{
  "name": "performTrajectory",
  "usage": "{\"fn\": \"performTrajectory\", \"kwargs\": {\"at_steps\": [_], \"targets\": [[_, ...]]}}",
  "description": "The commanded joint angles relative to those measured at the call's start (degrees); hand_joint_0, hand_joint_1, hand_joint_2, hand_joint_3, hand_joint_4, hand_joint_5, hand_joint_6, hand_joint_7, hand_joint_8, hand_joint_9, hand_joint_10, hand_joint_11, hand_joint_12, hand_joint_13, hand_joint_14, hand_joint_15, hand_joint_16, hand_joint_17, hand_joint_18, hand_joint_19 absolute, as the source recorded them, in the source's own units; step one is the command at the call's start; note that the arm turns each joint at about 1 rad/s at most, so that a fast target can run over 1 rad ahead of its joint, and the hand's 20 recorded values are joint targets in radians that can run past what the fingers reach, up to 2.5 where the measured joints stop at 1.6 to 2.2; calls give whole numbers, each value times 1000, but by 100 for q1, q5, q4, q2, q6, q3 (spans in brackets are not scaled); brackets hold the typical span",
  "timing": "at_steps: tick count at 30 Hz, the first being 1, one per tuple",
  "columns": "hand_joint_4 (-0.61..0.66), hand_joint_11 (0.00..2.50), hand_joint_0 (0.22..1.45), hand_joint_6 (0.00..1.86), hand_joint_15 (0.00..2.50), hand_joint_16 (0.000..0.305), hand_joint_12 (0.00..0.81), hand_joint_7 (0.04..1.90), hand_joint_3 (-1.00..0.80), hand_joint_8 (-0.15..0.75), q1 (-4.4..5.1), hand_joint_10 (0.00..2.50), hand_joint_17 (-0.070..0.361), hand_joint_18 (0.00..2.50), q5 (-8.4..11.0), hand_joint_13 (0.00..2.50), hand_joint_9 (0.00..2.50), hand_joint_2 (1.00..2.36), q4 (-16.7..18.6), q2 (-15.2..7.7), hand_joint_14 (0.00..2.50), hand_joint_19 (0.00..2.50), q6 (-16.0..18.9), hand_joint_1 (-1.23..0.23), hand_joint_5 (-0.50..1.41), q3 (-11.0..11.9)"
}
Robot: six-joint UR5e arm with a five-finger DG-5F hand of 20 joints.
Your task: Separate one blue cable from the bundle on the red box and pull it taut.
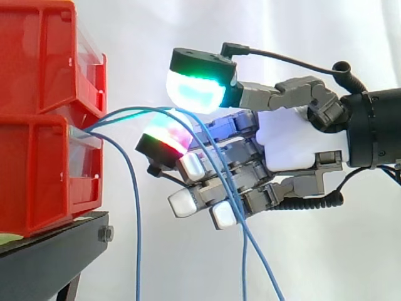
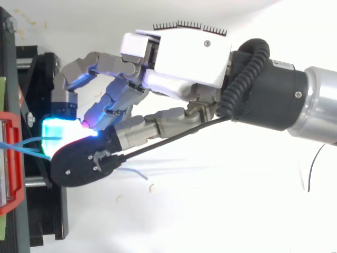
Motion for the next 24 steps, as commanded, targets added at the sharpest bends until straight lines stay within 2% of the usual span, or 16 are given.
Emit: {"fn": "performTrajectory", "kwargs": {"at_steps": [1,5,6,8,10,12,13,19,21,24], "targets": [[149,690,558,829,447,50,432,1081,-426,382,0,16,113,978,0,934,1008,1005,-4,0,13,495,0,-644,-144,0],[124,710,611,837,451,49,425,1133,-364,377,0,18,110,980,0,930,999,1011,-21,0,13,483,0,-803,-147,0],[93,718,640,864,445,49,423,1096,-348,371,0,15,109,983,0,926,978,1012,-39,0,13,480,0,-880,-164,0],[87,706,666,883,440,49,418,1060,-349,358,0,16,110,986,-9,906,920,1012,-57,0,13,459,0,-942,-183,0],[124,711,689,888,446,48,418,1036,-368,354,0,17,109,969,-9,901,901,1012,-65,0,14,443,0,-978,-189,0],[135,705,698,885,440,49,413,1022,-499,342,0,15,109,968,-9,886,866,1001,-65,0,15,433,0,-1001,-195,0],[137,700,686,885,439,49,414,1019,-500,342,0,14,109,968,-9,886,867,1000,-65,0,13,434,0,-1002,-195,0],[150,707,552,882,439,50,423,979,-500,357,0,14,113,978,-9,897,894,1000,-74,0,13,452,0,-909,-191,0],[170,704,483,868,439,55,450,988,-500,392,0,15,123,1013,-9,927,952,1000,-83,0,14,454,0,-712,-177,0],[164,694,480,852,450,56,452,1012,-500,400,0,15,127,1021,-9,939,987,1000,-83,0,14,470,0,-591,-163,0]]}}
